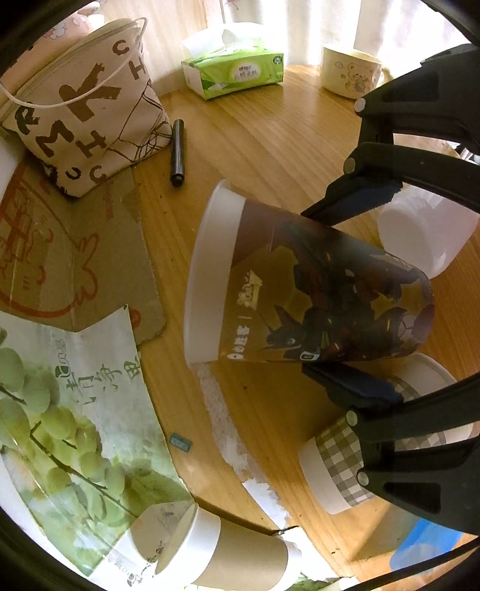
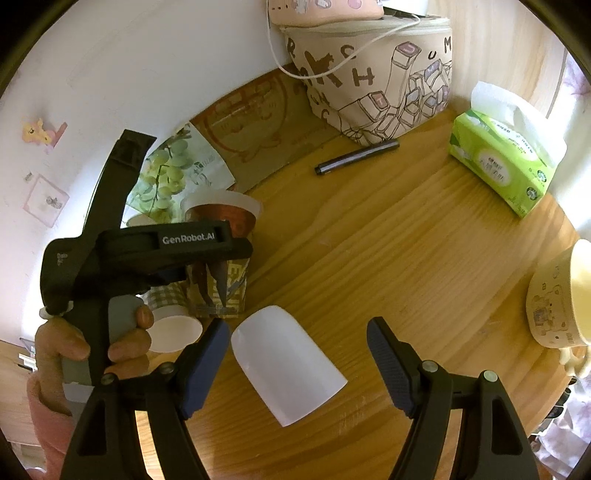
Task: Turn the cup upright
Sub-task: 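Close the right gripper around the brown paper cup's body, then lift the brown paper cup with the right gripper and rotate it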
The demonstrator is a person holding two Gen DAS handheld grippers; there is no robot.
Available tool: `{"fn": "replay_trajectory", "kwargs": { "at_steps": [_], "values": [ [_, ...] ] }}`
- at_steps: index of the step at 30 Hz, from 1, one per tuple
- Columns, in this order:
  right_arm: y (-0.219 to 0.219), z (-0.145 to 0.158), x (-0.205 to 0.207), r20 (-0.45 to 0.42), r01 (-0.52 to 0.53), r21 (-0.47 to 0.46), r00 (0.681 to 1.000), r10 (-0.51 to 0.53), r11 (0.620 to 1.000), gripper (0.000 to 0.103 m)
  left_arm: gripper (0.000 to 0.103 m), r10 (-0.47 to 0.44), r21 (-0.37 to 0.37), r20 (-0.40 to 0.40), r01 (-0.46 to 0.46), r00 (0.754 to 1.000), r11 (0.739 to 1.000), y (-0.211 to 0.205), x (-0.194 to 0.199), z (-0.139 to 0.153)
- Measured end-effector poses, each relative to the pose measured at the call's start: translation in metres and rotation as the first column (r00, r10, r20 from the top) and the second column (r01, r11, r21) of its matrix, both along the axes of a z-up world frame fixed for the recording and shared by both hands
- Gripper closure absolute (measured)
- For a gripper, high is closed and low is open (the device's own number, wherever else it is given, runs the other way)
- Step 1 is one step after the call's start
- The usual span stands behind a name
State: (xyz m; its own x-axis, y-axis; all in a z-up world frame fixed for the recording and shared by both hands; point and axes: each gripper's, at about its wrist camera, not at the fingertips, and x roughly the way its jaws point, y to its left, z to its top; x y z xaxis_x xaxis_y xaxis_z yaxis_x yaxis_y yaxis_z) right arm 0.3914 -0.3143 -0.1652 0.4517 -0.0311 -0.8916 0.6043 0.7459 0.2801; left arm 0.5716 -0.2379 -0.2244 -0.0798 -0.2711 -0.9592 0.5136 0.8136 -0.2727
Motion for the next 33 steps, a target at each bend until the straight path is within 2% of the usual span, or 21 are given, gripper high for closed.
{"fn": "replay_trajectory", "kwargs": {
  "at_steps": [7,18,24,33],
  "values": [
    [0.000,0.008,-0.006,0.015,0.001,-0.008,1.000,-0.001,1.000,0.025,0.028,0.008,-0.008,0.045,-0.008,0.999,1.000,0.005,-0.003,0.015],
    [0.016,0.023,-0.028,0.067,-0.036,0.008,0.997,0.035,0.999,0.025,0.028,0.040,-0.026,0.118,-0.038,0.992,0.999,0.033,-0.017,0.062],
    [0.027,0.036,-0.046,0.092,-0.062,0.009,0.994,0.061,0.998,0.025,0.028,0.081,-0.016,0.143,-0.080,0.986,0.997,0.053,-0.044,0.080],
    [0.038,0.049,-0.075,0.131,-0.115,0.003,0.985,0.114,0.993,0.025,0.028,0.160,0.001,0.149,-0.162,0.976,0.987,0.092,-0.097,0.083]
  ]
}}
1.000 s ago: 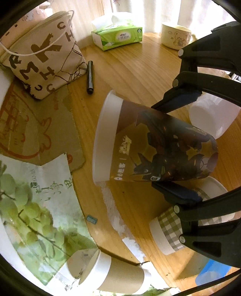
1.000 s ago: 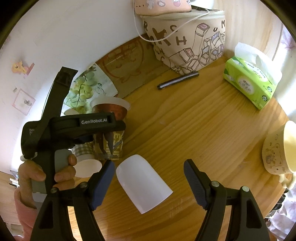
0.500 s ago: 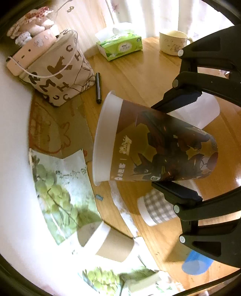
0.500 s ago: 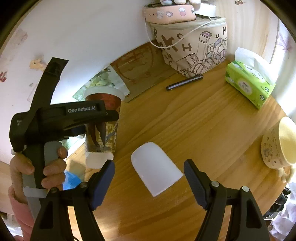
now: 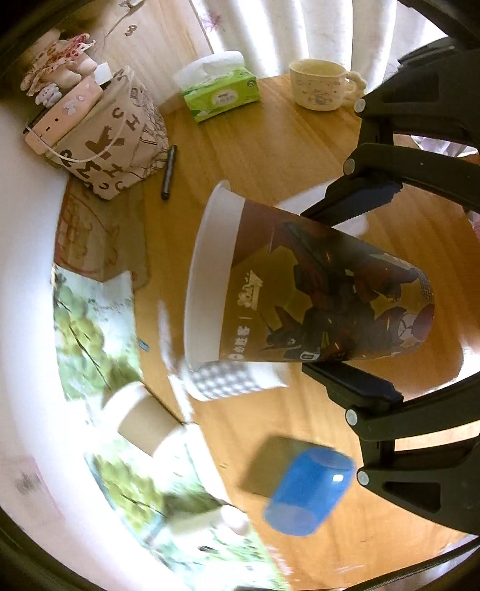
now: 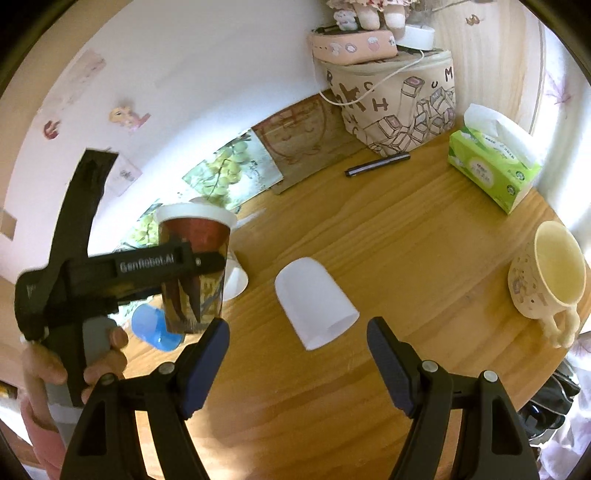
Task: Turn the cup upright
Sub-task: 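Lift the brown paper cup with the right gripper and rotate it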
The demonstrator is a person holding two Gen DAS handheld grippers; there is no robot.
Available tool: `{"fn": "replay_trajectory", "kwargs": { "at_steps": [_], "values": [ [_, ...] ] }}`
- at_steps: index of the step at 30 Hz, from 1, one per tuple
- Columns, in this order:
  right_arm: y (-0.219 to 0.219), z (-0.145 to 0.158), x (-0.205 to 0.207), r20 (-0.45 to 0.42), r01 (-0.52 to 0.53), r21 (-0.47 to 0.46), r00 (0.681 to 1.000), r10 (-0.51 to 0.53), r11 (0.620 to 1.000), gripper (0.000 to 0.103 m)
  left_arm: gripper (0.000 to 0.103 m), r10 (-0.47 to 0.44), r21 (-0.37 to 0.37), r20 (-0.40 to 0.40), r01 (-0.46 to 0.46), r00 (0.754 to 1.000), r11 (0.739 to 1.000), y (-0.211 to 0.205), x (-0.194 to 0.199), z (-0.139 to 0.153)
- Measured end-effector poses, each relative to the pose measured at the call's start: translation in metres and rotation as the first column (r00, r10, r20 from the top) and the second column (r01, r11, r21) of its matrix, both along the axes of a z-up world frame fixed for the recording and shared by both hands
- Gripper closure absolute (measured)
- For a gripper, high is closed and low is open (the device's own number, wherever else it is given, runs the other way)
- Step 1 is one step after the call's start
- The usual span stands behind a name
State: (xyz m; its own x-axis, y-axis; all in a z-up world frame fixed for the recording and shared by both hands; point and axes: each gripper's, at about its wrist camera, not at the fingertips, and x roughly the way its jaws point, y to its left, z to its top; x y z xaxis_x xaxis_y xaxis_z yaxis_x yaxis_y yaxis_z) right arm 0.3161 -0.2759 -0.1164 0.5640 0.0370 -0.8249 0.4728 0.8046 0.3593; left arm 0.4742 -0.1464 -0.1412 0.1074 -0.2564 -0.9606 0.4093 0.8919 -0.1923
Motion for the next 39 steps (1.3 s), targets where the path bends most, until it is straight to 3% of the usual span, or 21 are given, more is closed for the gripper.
{"fn": "replay_trajectory", "kwargs": {
  "at_steps": [12,22,39],
  "values": [
    [0.022,-0.002,-0.045,0.021,-0.129,0.000,0.991,0.129,0.992,0.025,0.028,0.118,0.011,0.023,-0.118,0.993,0.993,0.041,-0.081,-0.005],
    [0.029,-0.010,-0.087,0.008,-0.188,-0.007,0.982,0.188,0.982,0.025,0.028,0.183,-0.035,0.097,-0.181,0.978,0.983,0.061,-0.150,-0.010],
    [0.029,-0.037,-0.120,-0.036,-0.199,0.008,0.979,0.200,0.980,0.025,0.028,0.232,-0.053,0.118,-0.227,0.966,0.972,0.077,-0.205,-0.059]
  ]
}}
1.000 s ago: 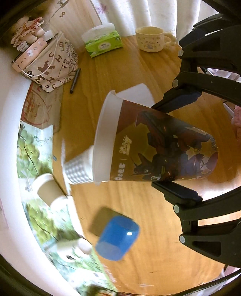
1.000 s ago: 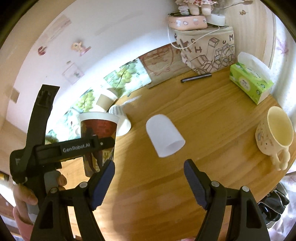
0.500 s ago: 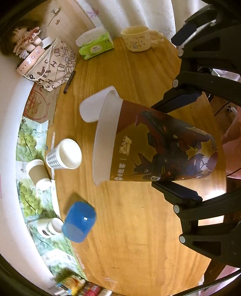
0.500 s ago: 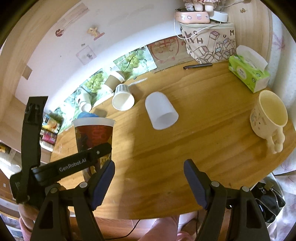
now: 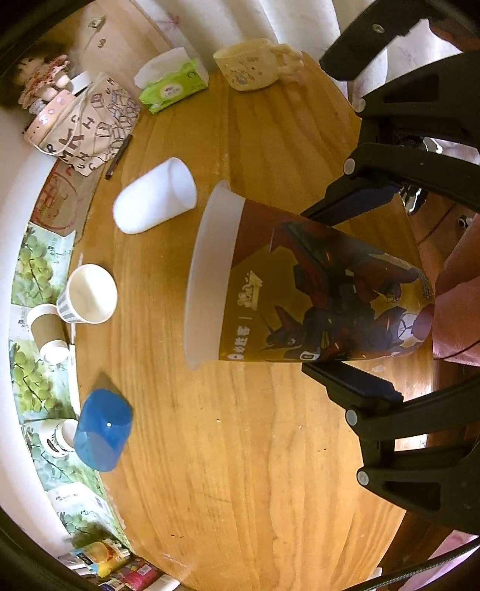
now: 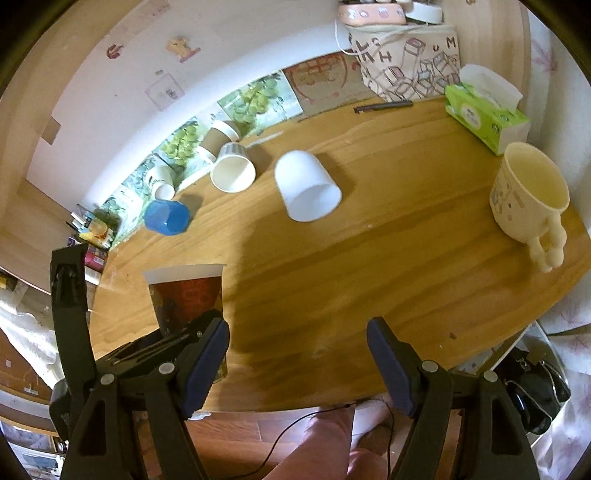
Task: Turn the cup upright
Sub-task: 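Lift the brown paper cup with the right gripper and rotate it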
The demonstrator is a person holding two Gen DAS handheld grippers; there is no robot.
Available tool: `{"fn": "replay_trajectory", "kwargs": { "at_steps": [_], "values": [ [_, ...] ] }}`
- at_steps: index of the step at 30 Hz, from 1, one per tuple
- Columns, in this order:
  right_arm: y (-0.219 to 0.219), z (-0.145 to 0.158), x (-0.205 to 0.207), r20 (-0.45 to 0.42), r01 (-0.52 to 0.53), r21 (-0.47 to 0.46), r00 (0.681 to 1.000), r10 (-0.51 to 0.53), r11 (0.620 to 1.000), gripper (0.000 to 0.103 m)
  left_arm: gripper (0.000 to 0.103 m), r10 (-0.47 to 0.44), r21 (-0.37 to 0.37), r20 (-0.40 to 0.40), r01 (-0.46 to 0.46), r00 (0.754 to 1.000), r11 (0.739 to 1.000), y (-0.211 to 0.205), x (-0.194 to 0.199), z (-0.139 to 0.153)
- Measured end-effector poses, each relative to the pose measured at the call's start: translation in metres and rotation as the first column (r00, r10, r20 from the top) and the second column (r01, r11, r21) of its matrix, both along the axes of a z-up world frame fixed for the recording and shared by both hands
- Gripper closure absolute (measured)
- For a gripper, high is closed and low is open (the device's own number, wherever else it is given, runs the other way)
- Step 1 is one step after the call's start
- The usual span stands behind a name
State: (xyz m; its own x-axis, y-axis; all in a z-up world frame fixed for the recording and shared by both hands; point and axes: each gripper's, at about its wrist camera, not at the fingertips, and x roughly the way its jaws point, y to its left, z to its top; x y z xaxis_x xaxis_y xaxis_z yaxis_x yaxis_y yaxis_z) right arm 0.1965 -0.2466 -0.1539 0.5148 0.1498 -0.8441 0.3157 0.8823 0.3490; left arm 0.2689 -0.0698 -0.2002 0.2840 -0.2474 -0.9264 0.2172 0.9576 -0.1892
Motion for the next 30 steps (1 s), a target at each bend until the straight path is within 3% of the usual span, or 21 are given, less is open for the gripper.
{"fn": "replay_trajectory", "kwargs": {
  "at_steps": [10,30],
  "values": [
    [-0.008,-0.011,-0.005,-0.026,0.019,-0.012,0.999,-0.019,1.000,0.025,0.028,0.005,0.008,-0.027,-0.005,1.000,1.000,0.002,-0.007,-0.021],
    [-0.002,-0.014,-0.002,-0.034,0.017,-0.011,0.999,-0.018,1.000,0.025,0.027,0.007,-0.013,-0.074,-0.008,0.997,1.000,0.005,-0.003,-0.028]
  ]
}}
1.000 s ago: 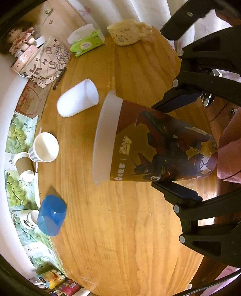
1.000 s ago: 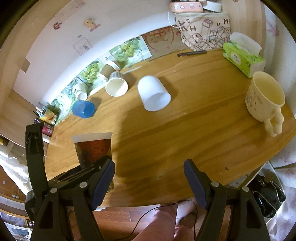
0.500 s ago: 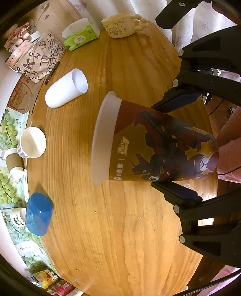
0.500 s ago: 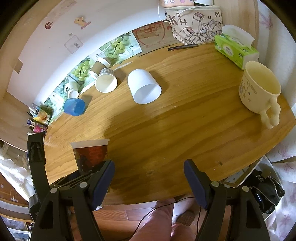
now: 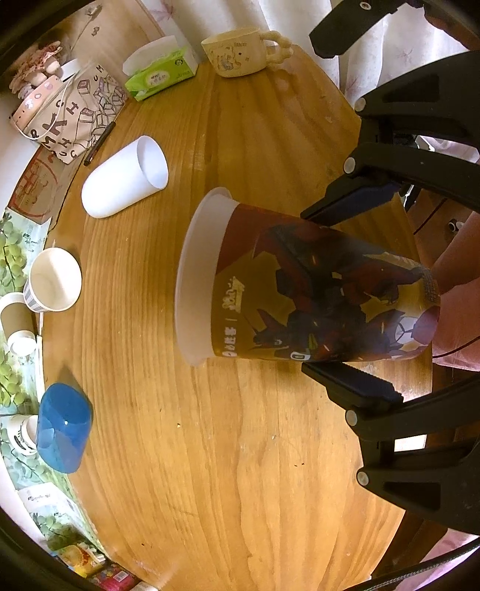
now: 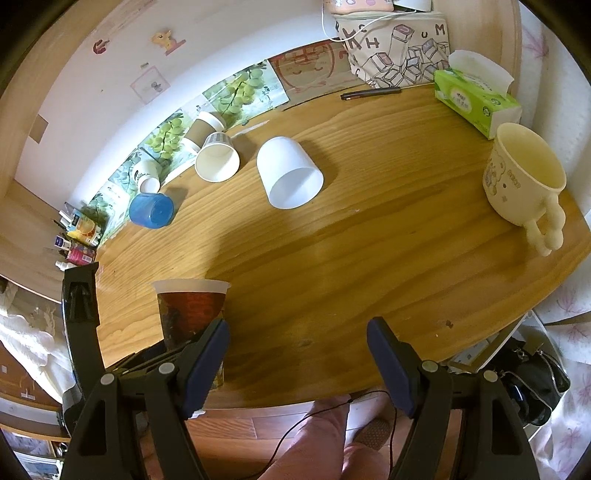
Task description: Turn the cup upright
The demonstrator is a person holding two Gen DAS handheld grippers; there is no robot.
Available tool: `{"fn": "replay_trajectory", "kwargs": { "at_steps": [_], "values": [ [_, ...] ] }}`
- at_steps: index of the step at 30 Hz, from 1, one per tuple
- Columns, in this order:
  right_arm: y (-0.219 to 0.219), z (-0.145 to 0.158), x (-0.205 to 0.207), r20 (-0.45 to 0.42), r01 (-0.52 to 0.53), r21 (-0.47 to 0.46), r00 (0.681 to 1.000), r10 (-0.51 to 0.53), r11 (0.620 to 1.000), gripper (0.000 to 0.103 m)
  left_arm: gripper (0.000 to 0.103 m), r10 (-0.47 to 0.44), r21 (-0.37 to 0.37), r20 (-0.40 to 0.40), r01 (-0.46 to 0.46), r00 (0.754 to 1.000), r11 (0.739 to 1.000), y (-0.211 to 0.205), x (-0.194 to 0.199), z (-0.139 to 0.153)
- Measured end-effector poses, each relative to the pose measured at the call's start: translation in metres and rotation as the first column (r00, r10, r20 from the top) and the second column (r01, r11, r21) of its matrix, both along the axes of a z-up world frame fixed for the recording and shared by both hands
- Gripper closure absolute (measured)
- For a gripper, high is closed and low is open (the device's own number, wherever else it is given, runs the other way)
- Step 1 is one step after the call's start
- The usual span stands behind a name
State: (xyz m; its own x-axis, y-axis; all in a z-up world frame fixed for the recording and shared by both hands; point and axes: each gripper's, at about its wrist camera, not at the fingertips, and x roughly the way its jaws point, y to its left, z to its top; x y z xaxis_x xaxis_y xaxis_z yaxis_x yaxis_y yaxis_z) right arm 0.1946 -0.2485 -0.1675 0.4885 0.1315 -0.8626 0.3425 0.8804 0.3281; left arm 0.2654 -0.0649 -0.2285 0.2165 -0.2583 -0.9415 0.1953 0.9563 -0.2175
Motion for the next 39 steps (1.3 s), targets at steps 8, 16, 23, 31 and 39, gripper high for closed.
{"fn": "replay_trajectory", "kwargs": {
  "at_steps": [8,16,23,31,39],
  "values": [
    [0.001,0.000,-0.004,-0.001,0.016,0.004,1.000,-0.016,1.000,0.025,0.027,-0.023,-0.018,-0.011,0.023,1.000,1.000,0.001,0.003,0.001],
    [-0.001,0.002,-0.008,0.003,0.033,0.005,0.999,-0.033,0.999,0.025,0.027,-0.055,-0.025,-0.012,0.054,0.998,0.998,-0.003,0.004,0.003],
    [-0.002,0.007,-0.010,0.005,0.028,0.015,1.000,-0.029,0.999,0.025,0.026,-0.070,-0.027,-0.010,0.069,0.998,0.997,-0.002,0.005,0.010],
    [0.001,0.018,-0.016,0.027,0.019,0.037,0.999,-0.020,0.999,0.025,0.026,-0.084,-0.033,0.026,0.085,0.996,0.996,-0.001,-0.003,0.029],
    [0.005,0.024,-0.029,0.054,0.021,0.055,0.998,-0.024,0.998,0.025,0.026,-0.087,-0.020,0.077,0.089,0.993,0.996,0.005,-0.008,0.041]
  ]
}}
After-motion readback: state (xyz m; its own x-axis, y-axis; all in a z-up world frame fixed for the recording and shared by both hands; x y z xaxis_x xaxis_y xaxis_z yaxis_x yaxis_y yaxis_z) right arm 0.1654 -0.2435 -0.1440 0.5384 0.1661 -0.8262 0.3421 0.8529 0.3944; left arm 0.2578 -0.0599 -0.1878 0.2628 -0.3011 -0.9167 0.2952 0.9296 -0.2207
